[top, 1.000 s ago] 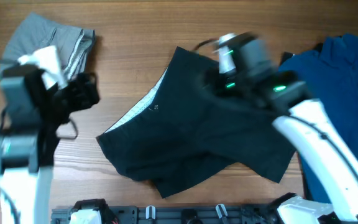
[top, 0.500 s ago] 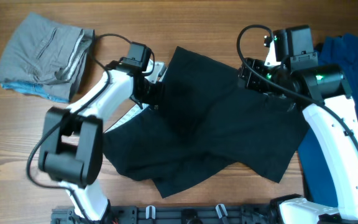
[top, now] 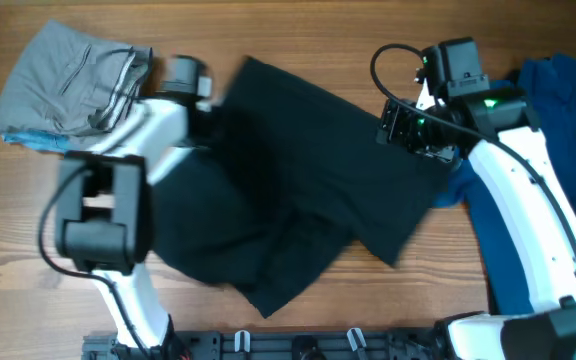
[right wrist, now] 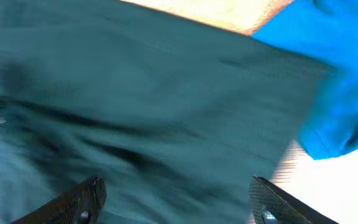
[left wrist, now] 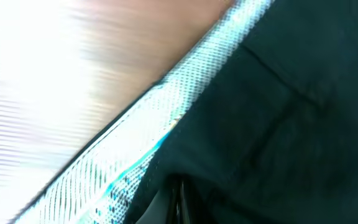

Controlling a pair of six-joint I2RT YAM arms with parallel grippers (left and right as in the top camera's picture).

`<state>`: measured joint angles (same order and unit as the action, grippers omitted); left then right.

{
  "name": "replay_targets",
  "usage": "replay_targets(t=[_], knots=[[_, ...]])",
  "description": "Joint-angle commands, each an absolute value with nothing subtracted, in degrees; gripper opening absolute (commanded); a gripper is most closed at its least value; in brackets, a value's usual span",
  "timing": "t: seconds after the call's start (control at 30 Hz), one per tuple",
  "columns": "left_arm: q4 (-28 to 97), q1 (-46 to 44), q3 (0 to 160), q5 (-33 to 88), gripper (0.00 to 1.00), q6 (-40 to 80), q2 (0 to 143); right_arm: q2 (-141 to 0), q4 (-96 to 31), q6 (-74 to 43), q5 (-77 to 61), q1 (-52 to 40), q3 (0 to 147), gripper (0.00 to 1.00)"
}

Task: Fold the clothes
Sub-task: 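Drag the black shorts left to the table center with the right gripper, then grasp the shorts' waistband corners with both grippers and pull them flat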

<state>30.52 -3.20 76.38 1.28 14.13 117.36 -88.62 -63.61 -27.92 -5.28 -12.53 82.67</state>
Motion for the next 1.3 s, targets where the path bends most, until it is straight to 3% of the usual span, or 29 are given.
replay_targets(t=[0.0,0.1,0.17,0.4,0.5,0.57,0.73,0.77,0.83,0.9,0.93,0.97,1.07,1.17,1.2,1.23,1.27], knots=[[31.2,7.6,75.7,0.6,0.04,14.2,122.7,-91.8,-62.2,-28.6,-3.8,-12.5,82.3,0.79],[31.3,8.6,77.8,6.5,0.04,11.9,121.7,-95.5,-58.9,-28.5,-3.8,-12.5,80.9,0.75],[31.3,7.9,78.0,6.6,0.04,11.9,120.2,-99.2,-57.3,-28.4,-3.9,-12.5,80.3,0.67],[34.3,7.3,78.0,7.4,0.08,10.1,111.7,-111.6,-44.2,-25.4,-3.6,-12.0,80.3,0.61],[37.1,7.0,78.0,7.9,0.08,9.1,107.8,-115.2,-37.4,-25.7,-0.1,-11.8,80.3,0.61],[38.5,6.6,78.0,7.9,0.08,9.1,105.3,-117.4,-32.5,-25.6,2.9,-11.2,80.3,0.74],[40.6,4.6,78.0,8.1,0.1,6.5,102.8,-120.7,-26.8,-25.6,3.2,-9.1,80.3,0.74],[40.8,4.0,78.0,8.1,0.11,6.2,102.8,-121.2,-26.2,-25.6,2.6,-8.8,80.3,0.7],[41.0,3.0,78.0,8.1,0.12,6.2,102.8,-121.8,-25.3,-25.1,-0.4,-8.5,80.3,0.46],[40.9,2.2,78.0,8.1,0.13,6.2,102.8,-122.2,-23.6,-23.9,-0.6,-8.5,80.3,0.12],[41.0,1.9,78.0,8.1,0.14,6.2,102.8,-122.2,-22.2,-24.0,1.4,-8.2,80.3,0.04],[41.0,1.7,78.0,8.1,0.15,6.2,102.8,-122.2,-20.2,-24.0,3.5,-7.8,80.3,0.04],[41.0,1.7,78.0,8.1,0.17,6.2,102.8,-122.2,-7.7,-23.4,10.7,-4.8,80.3,0.04],[41.0,1.7,78.0,8.1,0.19,6.2,102.8,-122.2,3.9,-19.2,7.4,-1.0,80.4,0.06],[41.0,1.7,78.0,8.1,0.21,6.2,102.8,-122.1,6.4,-18.1,5.4,0.4,80.7,0.22],[41.0,1.7,78.0,8.1,0.22,6.2,102.8,-122.0,7.1,-18.0,3.6,1.7,81.1,0.63],[41.0,1.7,78.0,8.1,0.25,6.2,102.8,-121.7,6.5,-18.0,2.3,2.5,81.6,0.76]])
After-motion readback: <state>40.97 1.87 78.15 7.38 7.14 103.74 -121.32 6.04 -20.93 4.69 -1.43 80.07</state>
